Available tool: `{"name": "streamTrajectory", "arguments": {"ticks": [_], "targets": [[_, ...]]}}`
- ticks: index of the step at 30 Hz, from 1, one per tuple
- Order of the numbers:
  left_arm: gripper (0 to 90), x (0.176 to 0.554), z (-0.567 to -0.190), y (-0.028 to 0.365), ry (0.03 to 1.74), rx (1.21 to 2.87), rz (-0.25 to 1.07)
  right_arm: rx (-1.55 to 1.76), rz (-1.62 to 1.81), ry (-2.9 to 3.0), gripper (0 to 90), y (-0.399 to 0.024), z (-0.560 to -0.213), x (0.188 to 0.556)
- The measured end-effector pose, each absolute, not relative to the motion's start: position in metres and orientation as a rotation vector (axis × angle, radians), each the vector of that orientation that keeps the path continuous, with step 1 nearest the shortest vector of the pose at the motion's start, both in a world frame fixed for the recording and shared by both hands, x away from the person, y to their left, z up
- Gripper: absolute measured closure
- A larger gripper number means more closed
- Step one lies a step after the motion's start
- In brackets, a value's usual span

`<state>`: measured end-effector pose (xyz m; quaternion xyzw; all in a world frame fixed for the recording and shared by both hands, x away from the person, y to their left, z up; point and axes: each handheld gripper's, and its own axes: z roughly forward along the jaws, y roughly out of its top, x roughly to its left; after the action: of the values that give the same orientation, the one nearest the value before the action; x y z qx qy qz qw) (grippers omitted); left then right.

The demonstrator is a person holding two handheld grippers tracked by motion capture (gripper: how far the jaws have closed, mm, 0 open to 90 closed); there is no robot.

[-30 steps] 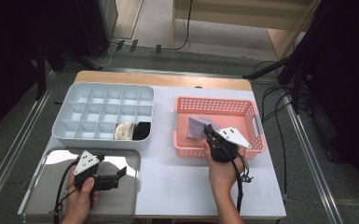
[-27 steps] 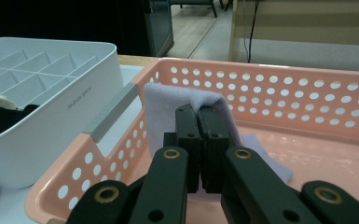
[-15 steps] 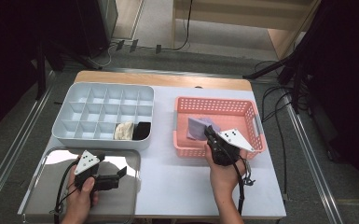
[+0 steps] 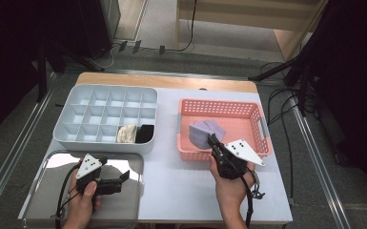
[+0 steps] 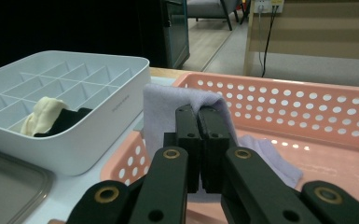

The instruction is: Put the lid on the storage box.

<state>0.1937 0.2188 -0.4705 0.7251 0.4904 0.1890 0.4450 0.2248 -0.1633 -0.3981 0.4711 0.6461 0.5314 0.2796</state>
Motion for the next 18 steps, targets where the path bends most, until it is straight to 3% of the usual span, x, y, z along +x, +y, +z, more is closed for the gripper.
{"name": "streamTrajectory", "arguments": {"ticks": [18], "targets": [[1.9, 0.193, -0.470, 0.218, 1.214, 1.801, 0.472, 1.236, 1.482, 1.750, 89.2, -0.167, -0.401, 0.167]]}}
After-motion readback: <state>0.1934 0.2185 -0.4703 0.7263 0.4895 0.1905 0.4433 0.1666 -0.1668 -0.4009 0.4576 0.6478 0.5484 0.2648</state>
